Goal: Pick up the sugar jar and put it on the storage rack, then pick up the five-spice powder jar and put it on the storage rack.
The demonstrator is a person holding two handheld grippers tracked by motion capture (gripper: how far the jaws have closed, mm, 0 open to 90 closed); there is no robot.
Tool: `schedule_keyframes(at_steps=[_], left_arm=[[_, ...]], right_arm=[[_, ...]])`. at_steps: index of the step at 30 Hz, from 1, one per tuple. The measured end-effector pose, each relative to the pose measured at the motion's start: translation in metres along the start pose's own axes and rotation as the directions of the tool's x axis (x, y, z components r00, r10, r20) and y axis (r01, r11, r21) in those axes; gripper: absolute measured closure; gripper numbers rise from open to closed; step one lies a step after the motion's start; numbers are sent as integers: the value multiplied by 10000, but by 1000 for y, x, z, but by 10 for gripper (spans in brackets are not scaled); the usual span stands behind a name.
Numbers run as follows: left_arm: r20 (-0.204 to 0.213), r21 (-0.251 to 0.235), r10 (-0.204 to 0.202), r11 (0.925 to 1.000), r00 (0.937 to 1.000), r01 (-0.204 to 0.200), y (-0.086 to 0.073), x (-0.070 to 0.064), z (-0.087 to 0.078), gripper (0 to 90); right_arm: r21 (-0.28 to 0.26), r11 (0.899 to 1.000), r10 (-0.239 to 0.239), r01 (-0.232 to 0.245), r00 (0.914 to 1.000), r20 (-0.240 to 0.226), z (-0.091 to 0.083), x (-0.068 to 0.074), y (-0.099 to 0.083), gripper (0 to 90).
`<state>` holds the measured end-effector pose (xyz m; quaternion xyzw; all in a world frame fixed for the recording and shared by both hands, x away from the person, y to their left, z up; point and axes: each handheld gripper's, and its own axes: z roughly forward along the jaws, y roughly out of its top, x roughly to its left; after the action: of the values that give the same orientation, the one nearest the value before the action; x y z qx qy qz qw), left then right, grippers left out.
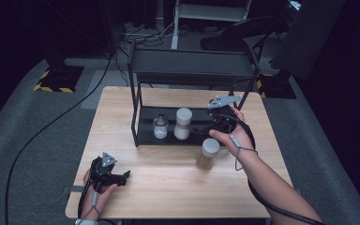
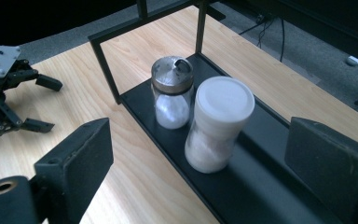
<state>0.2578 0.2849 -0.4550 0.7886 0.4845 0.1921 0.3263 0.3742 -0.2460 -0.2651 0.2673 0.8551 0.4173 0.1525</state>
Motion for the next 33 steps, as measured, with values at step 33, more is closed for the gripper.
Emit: schedule_keyframes(at_steps=[33], left_arm=[[-1,4,11,10000,10000,-11,0,0,0,34]], right_arm=[[146,9988,464,-466,9988,139,-1,0,-71,45]])
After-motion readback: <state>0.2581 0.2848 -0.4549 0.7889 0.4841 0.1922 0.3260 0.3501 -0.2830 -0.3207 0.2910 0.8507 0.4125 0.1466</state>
